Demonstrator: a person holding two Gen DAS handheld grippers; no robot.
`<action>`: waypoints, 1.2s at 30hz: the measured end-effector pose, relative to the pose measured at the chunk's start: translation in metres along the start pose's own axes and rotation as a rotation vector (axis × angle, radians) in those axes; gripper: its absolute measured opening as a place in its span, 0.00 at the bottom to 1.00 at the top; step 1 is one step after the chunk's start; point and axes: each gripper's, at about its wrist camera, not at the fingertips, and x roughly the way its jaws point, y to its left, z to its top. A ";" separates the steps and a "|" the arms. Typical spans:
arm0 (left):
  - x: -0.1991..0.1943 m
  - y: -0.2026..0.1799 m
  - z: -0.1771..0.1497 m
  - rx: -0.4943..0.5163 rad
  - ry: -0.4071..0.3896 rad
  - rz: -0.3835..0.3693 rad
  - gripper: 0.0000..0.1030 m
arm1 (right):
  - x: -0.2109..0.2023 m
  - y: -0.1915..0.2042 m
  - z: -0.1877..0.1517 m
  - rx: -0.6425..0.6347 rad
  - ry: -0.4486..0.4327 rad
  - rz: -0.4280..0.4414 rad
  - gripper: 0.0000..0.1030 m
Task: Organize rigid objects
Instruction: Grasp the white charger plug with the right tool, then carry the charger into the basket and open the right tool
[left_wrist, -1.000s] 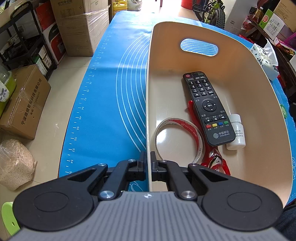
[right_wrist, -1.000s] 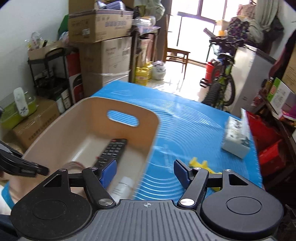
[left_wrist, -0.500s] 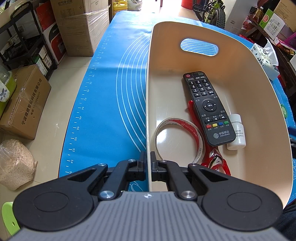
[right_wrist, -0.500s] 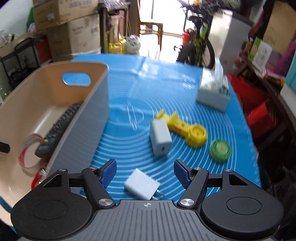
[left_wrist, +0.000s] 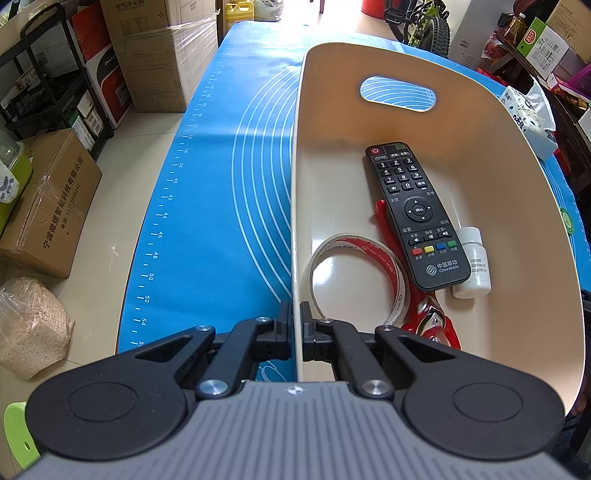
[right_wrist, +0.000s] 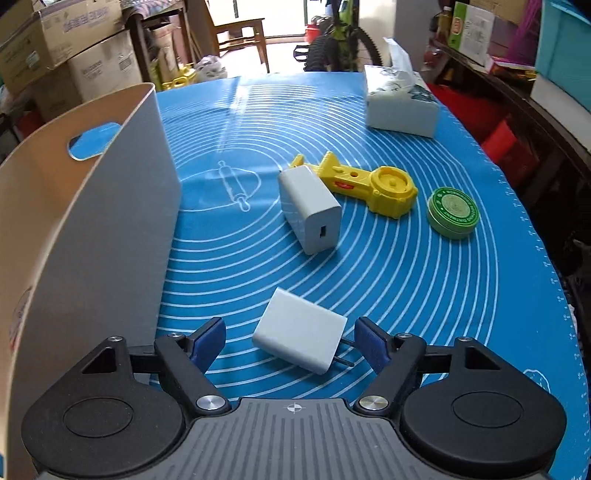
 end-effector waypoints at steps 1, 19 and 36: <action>0.000 0.000 0.000 0.000 0.000 0.000 0.05 | 0.001 -0.001 -0.001 0.013 0.009 -0.025 0.78; 0.000 0.000 0.000 0.000 0.000 0.002 0.05 | 0.005 0.002 -0.009 0.117 -0.068 -0.074 0.69; 0.000 0.000 0.000 0.001 0.000 0.003 0.04 | -0.070 0.019 0.021 0.035 -0.328 0.010 0.66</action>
